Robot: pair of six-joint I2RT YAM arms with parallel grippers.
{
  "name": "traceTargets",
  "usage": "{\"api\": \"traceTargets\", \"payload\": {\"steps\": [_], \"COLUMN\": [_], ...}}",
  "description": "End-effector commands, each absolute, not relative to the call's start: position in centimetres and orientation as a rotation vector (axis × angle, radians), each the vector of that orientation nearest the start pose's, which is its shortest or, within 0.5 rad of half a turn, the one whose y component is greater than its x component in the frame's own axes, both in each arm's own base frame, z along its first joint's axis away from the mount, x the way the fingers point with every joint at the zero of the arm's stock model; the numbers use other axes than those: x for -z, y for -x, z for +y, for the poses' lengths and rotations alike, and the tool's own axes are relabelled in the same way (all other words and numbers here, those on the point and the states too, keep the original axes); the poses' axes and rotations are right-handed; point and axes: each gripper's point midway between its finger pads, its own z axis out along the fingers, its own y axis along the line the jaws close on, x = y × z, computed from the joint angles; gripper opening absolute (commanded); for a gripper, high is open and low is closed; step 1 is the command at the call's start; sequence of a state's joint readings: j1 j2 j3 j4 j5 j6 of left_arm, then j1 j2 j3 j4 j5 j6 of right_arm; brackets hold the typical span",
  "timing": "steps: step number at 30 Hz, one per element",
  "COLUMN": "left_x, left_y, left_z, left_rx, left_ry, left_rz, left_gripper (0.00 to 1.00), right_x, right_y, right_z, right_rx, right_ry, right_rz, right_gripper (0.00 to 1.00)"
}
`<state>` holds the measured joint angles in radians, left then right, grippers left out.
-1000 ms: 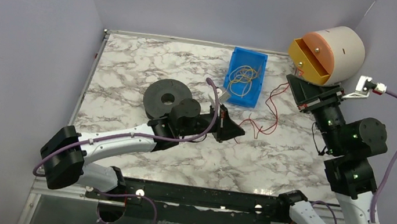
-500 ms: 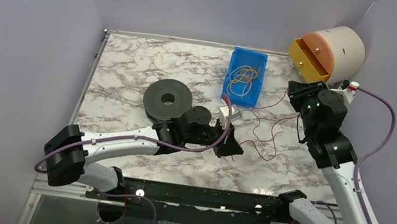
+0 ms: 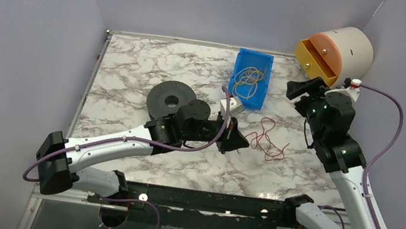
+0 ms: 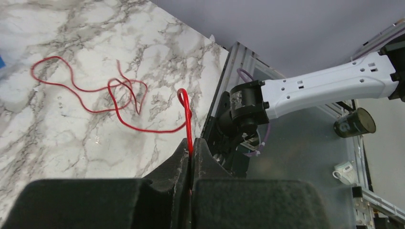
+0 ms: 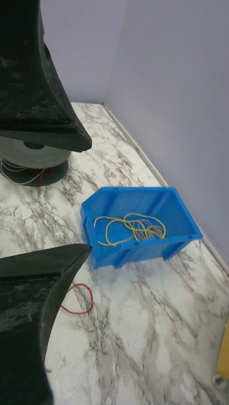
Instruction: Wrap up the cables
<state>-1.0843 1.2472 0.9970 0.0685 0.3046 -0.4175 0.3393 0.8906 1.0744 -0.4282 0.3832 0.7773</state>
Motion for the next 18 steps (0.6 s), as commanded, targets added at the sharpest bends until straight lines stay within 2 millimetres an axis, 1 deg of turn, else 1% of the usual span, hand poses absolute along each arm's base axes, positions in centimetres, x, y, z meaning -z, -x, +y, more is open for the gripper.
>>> {"api": "traceTargets", "payload": {"steps": [1, 4, 7, 10, 14, 18], "left_x": [-30.2, -30.2, -30.0, -30.0, -30.0, -29.6], "left_y": [-14.5, -15.1, -15.6, -15.9, -15.8, -15.8], "left_z": [-38.6, -37.8, -37.0, -36.2, -34.9, -33.5], "left_rx": [1.212, 1.141, 1.064, 0.999, 0.932, 0.856], "left_ry": [-0.830, -0.830, -0.841, -0.858, -0.892, -0.927], "left_rz": [1.721, 1.742, 1.782, 1.806, 1.835, 1.875], "left_gripper": [0.00, 0.00, 0.00, 0.00, 0.00, 0.00], "right_x": [-36.0, -36.8, -37.0, -36.4, -35.3, -33.7], "right_y": [-29.6, -28.1, -26.6, -25.0, -22.3, -20.3], "right_z": [9.9, 11.9, 13.7, 16.0, 18.6, 19.7], "right_rx": [-0.570, -0.657, -0.730, -0.829, -0.979, -1.060], "right_ry": [-0.365, -0.187, -0.032, 0.137, 0.359, 0.485], "right_rz": [1.678, 1.662, 1.672, 1.700, 1.711, 1.745], "right_gripper": [0.75, 0.75, 0.73, 0.71, 0.66, 0.60]}}
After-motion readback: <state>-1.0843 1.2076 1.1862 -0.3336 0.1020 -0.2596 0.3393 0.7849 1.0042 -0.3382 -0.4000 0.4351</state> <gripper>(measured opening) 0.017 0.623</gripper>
